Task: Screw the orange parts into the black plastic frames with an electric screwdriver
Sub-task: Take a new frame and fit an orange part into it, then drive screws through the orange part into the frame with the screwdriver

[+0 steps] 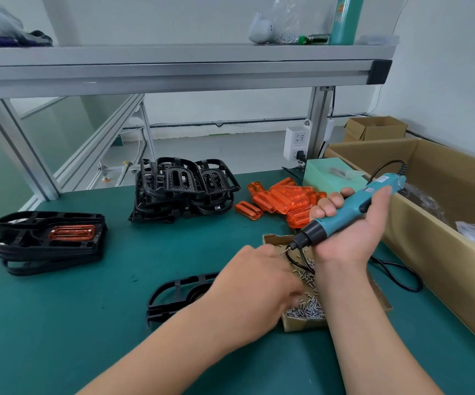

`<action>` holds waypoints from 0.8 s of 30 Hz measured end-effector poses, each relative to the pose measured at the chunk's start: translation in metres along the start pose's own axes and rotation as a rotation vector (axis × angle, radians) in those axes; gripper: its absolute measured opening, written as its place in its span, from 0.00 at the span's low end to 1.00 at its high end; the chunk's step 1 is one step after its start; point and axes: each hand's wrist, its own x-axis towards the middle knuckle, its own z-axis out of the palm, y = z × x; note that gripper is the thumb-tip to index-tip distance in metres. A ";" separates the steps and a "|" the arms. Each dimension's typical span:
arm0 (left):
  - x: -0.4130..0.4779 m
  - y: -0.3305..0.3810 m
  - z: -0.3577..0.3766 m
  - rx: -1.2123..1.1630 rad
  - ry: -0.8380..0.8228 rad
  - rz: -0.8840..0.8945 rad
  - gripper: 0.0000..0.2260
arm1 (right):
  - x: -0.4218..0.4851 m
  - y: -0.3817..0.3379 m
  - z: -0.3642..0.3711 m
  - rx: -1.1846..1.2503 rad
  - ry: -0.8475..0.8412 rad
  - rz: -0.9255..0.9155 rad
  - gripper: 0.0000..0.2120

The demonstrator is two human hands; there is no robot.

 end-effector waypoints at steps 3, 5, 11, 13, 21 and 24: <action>0.018 0.015 0.002 0.184 -0.128 -0.017 0.12 | 0.003 -0.003 -0.003 -0.007 0.021 -0.026 0.24; 0.023 0.024 0.005 0.219 -0.193 -0.080 0.12 | 0.005 -0.006 -0.006 0.003 0.036 -0.042 0.24; 0.026 0.028 0.008 0.048 -0.231 -0.192 0.07 | 0.011 -0.011 -0.011 0.050 0.068 -0.073 0.24; 0.028 0.026 0.006 -0.038 -0.248 -0.229 0.09 | 0.010 -0.009 -0.011 0.040 0.066 -0.068 0.24; 0.021 0.025 0.013 -0.107 -0.216 -0.242 0.08 | 0.010 -0.008 -0.008 0.033 0.055 -0.065 0.24; 0.019 0.024 0.015 -0.139 -0.155 -0.238 0.07 | 0.008 -0.007 -0.007 0.030 0.050 -0.067 0.24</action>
